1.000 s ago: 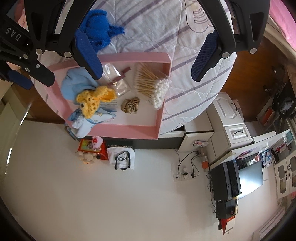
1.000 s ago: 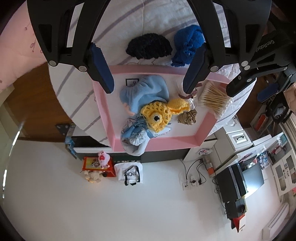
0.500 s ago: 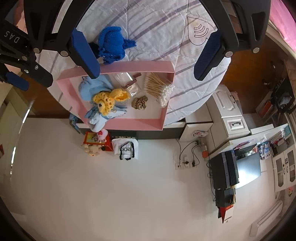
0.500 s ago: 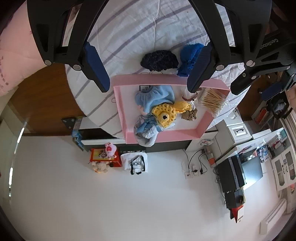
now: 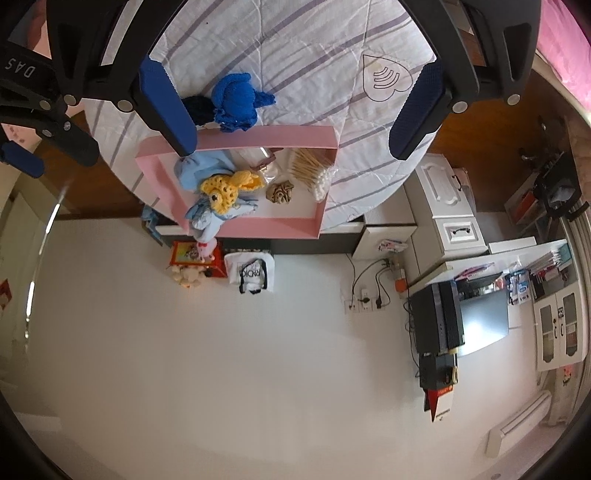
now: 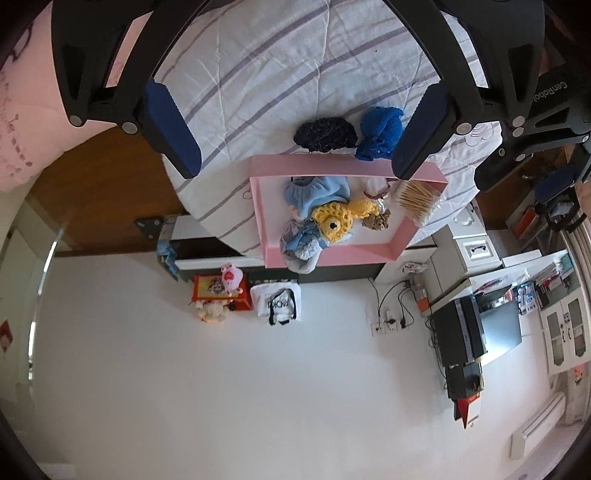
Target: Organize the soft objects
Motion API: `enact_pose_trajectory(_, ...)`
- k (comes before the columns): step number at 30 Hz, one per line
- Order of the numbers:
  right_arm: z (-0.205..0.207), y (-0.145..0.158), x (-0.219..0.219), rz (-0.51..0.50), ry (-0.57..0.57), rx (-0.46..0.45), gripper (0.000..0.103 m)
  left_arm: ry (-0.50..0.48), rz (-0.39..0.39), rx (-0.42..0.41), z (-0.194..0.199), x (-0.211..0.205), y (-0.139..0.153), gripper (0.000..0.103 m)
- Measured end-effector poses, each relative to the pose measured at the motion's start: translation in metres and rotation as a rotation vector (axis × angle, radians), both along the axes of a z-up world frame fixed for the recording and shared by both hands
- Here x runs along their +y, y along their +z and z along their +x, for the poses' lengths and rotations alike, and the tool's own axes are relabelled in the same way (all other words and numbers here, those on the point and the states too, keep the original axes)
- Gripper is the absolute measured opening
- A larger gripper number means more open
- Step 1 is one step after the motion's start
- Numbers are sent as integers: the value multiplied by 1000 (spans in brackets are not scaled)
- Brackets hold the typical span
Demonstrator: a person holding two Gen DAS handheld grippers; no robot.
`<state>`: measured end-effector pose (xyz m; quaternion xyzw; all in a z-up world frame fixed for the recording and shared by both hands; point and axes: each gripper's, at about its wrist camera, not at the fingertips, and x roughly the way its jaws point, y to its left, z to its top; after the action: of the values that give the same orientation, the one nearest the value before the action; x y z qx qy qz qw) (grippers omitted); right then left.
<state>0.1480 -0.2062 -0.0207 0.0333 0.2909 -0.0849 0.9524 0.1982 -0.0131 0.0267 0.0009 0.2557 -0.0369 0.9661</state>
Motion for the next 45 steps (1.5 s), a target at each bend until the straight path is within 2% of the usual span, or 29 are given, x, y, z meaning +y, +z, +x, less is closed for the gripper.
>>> enact_pose_trajectory(19, -57, 46, 18, -71, 13, -174, 103, -6, 1, -176, -82, 1, 25, 103)
enact_pose_trajectory(33, -85, 66, 27, -105, 14, -271, 103, 18, 5, -269, -112, -3, 29, 103)
enact_pose_trajectory(45, -94, 71, 30, -119, 16, -299, 103, 23, 0, -285, -119, -4, 27, 103)
